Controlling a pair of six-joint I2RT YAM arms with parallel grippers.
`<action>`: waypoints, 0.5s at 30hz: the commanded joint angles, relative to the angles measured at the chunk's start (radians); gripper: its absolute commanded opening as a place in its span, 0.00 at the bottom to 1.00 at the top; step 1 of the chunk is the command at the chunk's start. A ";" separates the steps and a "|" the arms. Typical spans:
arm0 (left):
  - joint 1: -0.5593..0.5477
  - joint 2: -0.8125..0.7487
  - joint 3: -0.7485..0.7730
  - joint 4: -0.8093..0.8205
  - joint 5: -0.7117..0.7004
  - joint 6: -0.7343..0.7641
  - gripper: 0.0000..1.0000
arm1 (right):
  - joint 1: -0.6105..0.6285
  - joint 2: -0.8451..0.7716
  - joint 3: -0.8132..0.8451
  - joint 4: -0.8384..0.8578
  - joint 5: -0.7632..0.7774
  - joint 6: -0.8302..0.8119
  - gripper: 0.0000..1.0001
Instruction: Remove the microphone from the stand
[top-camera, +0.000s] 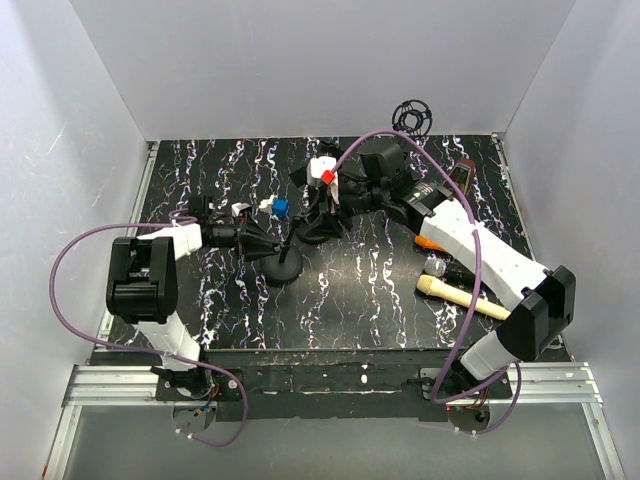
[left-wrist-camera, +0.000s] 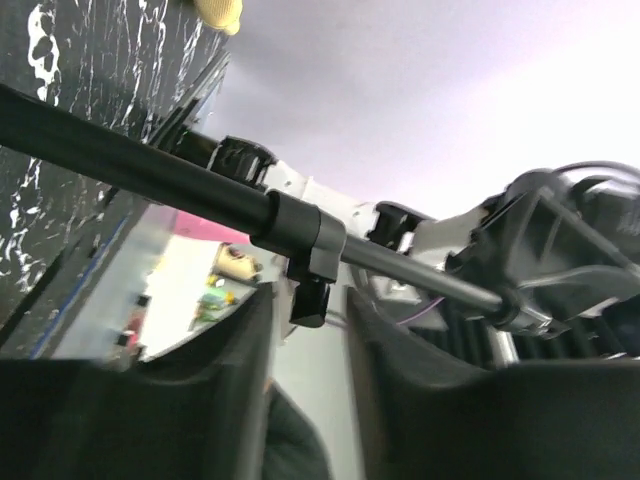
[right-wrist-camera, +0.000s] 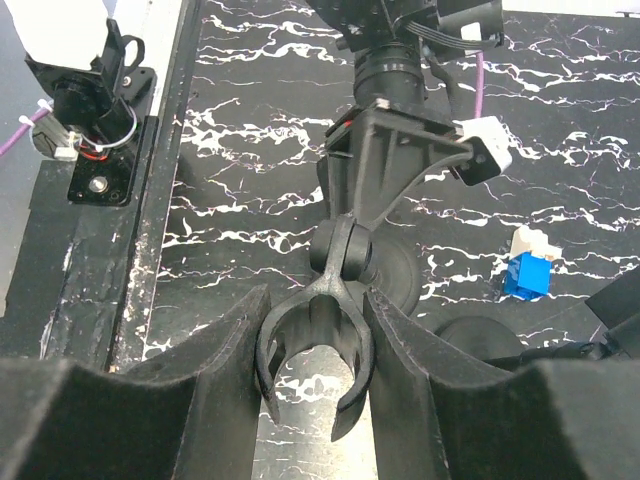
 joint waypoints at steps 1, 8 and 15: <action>0.085 0.003 0.010 0.064 -0.008 -0.195 0.45 | 0.004 -0.042 0.016 -0.004 -0.055 -0.004 0.29; 0.126 -0.021 0.363 -0.740 -0.417 0.993 0.58 | 0.006 -0.042 0.013 -0.003 -0.053 -0.002 0.28; -0.043 -0.614 0.043 -0.208 -0.677 1.585 0.55 | 0.004 -0.034 0.010 -0.001 -0.047 0.009 0.28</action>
